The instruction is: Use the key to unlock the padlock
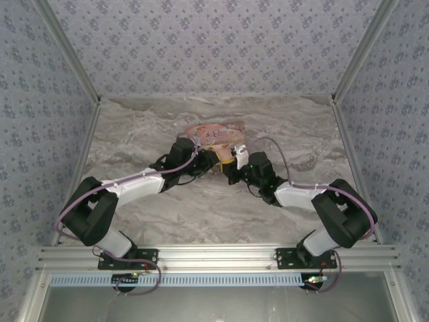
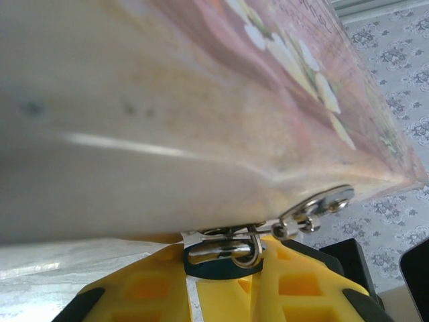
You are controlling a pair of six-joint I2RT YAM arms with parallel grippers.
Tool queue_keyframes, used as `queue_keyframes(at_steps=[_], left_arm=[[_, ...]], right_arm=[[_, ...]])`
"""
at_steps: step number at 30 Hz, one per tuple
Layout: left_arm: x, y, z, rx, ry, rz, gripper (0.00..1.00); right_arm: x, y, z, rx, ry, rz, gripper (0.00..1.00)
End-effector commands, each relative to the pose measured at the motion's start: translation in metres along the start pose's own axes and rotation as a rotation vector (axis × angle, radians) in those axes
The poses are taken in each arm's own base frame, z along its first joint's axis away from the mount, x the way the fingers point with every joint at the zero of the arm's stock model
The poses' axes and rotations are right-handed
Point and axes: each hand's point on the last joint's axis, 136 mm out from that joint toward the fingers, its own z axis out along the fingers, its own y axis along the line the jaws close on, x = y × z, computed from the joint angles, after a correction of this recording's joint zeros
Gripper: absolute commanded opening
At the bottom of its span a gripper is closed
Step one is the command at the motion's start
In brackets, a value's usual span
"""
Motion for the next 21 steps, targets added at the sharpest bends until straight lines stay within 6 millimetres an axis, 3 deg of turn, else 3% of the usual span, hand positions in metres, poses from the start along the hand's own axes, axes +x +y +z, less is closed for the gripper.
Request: queue_keyframes(at_steps=[1, 3, 11, 14, 21], left_arm=[[0.032, -0.021, 0.002, 0.086, 0.134, 0.007, 0.09], [0.031, -0.018, 0.004, 0.083, 0.125, 0.002, 0.08], [0.029, -0.01, 0.011, 0.063, 0.118, 0.011, 0.1], [0.028, -0.005, 0.01, 0.045, 0.108, 0.015, 0.19], [0.018, 0.016, -0.004, -0.011, 0.045, 0.002, 0.51]], right_arm=[[-0.021, 0.012, 0.003, -0.076, -0.1, 0.085, 0.0], [-0.008, 0.005, 0.003, -0.071, -0.08, 0.132, 0.0], [0.014, 0.0, 0.005, -0.103, -0.037, 0.261, 0.0], [0.022, -0.007, 0.006, -0.074, -0.021, 0.284, 0.0], [0.05, -0.016, 0.011, -0.037, 0.052, 0.387, 0.0]])
